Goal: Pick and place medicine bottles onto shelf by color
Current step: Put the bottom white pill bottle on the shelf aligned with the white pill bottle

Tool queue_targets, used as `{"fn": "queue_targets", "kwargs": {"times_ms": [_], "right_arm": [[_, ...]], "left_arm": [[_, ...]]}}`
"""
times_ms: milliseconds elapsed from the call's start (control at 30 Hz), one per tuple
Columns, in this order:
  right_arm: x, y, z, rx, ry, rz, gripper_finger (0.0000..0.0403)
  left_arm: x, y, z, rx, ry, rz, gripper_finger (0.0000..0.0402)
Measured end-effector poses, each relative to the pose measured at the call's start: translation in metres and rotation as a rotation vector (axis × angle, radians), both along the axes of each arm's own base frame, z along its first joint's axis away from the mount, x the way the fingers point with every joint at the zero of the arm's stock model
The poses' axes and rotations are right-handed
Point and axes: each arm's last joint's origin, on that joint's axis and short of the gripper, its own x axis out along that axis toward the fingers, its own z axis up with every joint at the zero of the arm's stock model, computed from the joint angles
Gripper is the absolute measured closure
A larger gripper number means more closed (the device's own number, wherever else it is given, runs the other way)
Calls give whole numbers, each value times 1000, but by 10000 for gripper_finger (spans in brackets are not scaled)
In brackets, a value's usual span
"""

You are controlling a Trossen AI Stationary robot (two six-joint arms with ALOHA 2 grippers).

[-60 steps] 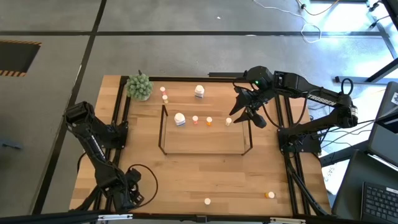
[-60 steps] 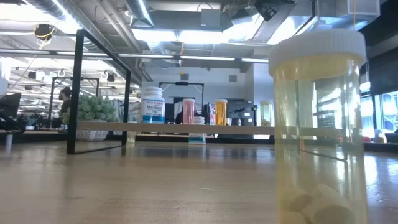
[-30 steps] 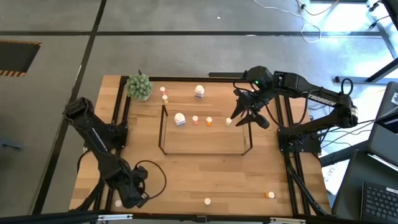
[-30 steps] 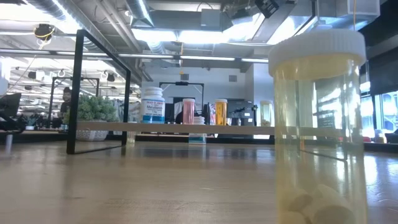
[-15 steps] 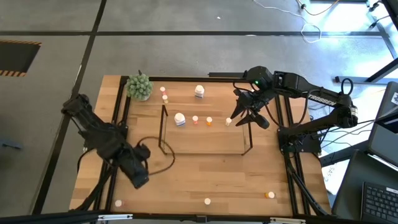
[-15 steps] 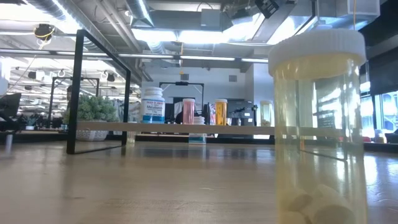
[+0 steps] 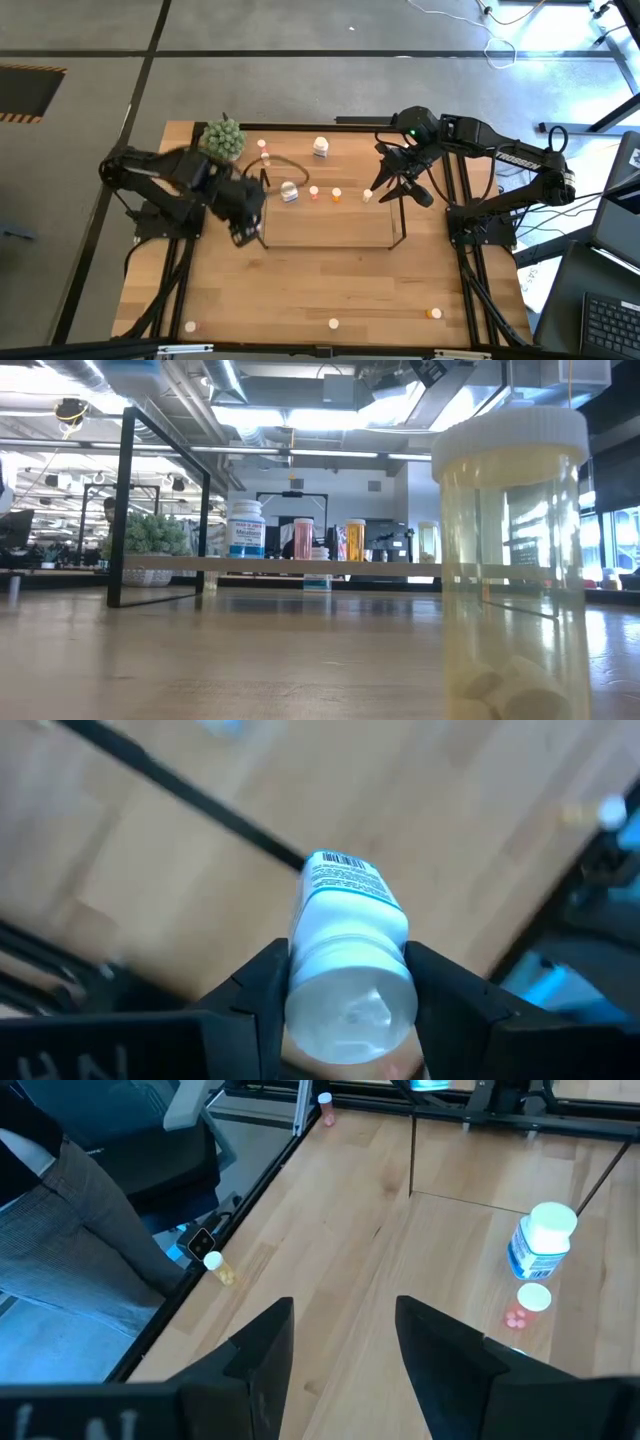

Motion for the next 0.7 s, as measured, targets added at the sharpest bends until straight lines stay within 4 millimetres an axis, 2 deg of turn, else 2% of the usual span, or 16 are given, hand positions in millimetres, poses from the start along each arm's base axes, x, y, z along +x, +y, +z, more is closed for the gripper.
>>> {"fn": "queue_targets", "kwargs": {"times_ms": [100, 333, 533, 700], "right_arm": [[0, 0, 0, -1, -1, 0, 224], [0, 0, 0, -3, -3, 2, 224], [0, 0, 0, -3, -3, 2, 224], [0, 0, 0, -4, -4, 1, 224]], "left_arm": [[9, 19, 0, 71, -16, 1, 246], [45, 48, -12, 159, -72, -86, 247], [69, 61, -34, 181, 12, -117, 247], [90, 64, -57, 184, 90, -164, 247]]}}
